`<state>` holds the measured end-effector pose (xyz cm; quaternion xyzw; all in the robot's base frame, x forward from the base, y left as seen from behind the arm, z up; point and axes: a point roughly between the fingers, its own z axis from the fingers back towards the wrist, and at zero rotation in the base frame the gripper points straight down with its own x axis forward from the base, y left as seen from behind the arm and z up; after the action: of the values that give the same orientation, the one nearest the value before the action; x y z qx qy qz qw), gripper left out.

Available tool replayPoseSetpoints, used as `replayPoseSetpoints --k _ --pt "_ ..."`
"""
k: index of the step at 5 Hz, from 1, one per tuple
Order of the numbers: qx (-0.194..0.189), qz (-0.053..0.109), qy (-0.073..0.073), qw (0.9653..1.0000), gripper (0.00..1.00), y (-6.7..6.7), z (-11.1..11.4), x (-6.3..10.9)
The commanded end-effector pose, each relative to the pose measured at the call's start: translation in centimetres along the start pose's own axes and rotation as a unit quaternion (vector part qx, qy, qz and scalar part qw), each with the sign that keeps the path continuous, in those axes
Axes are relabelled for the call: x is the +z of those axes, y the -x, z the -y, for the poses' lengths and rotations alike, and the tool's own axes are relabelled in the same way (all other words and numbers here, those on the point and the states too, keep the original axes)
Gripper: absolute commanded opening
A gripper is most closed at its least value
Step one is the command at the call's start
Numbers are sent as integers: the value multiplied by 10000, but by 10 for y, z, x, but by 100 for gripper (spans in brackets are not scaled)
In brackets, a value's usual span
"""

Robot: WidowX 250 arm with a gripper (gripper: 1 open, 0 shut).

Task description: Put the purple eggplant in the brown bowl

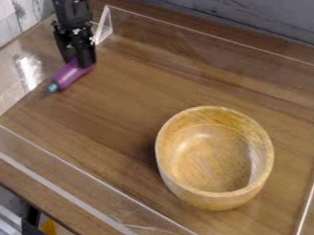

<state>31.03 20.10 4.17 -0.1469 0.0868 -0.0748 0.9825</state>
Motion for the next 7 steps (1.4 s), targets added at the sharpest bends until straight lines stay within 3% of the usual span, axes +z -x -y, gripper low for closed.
replayPoseSetpoints --k 1,2,3,4,6,7 --pt "-189 322 -379 9986 0 -1 21 35" --pt "-363 273 -406 9981 0 -4 31 34" --pt "-236 309 -399 9984 0 -1 54 40" --pt "-168 364 -407 9984 0 2 94 52" --pt "-624 218 -433 9969 0 8 148 50" --pt "-967 64 -461 9942 0 6 153 56"
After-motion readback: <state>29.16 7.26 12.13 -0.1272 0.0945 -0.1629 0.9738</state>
